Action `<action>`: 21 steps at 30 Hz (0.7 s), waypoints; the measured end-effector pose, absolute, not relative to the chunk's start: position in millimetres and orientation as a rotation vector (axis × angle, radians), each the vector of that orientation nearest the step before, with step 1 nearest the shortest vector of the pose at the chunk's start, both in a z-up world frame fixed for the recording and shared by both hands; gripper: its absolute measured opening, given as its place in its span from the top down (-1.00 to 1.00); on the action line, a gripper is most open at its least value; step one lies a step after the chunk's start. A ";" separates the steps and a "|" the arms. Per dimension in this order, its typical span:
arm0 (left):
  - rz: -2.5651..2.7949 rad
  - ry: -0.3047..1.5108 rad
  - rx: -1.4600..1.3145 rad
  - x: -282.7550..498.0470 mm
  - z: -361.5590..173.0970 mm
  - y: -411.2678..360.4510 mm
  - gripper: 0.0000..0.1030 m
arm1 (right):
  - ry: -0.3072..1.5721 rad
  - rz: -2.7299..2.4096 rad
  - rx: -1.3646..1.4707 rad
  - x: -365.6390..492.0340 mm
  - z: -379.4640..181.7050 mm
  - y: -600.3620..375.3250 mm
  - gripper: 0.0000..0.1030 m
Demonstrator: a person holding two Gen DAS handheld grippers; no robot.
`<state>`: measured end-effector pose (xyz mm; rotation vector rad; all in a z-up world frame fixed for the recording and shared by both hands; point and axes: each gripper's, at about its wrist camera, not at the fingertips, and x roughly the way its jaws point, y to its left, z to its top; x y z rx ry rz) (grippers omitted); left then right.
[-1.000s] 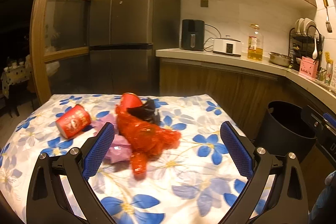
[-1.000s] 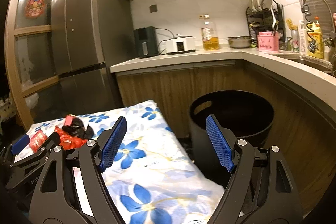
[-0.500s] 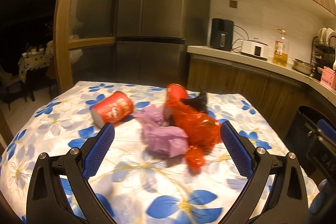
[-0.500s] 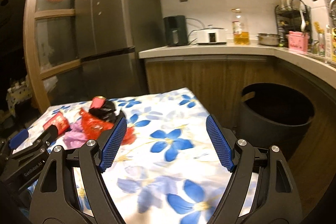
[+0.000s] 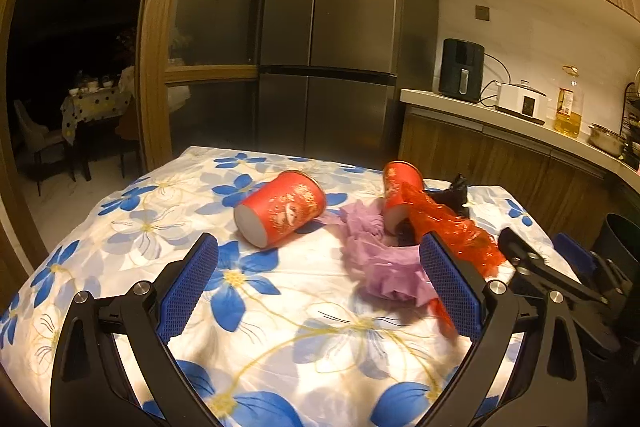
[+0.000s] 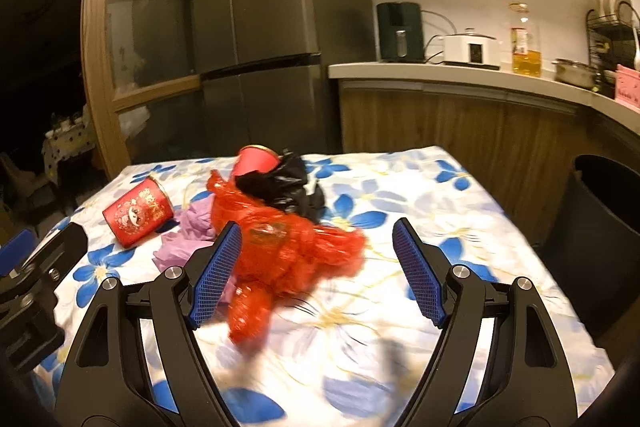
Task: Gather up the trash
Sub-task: 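Grasp the red plastic bag with the right tool while the left tool grasps the lilac bag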
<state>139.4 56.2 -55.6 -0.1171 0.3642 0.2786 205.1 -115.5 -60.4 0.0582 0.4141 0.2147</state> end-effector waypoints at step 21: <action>0.262 0.378 -0.122 144.3 -60.1 63.4 -0.87 | 0.466 0.297 0.036 210.0 -71.3 -104.9 0.71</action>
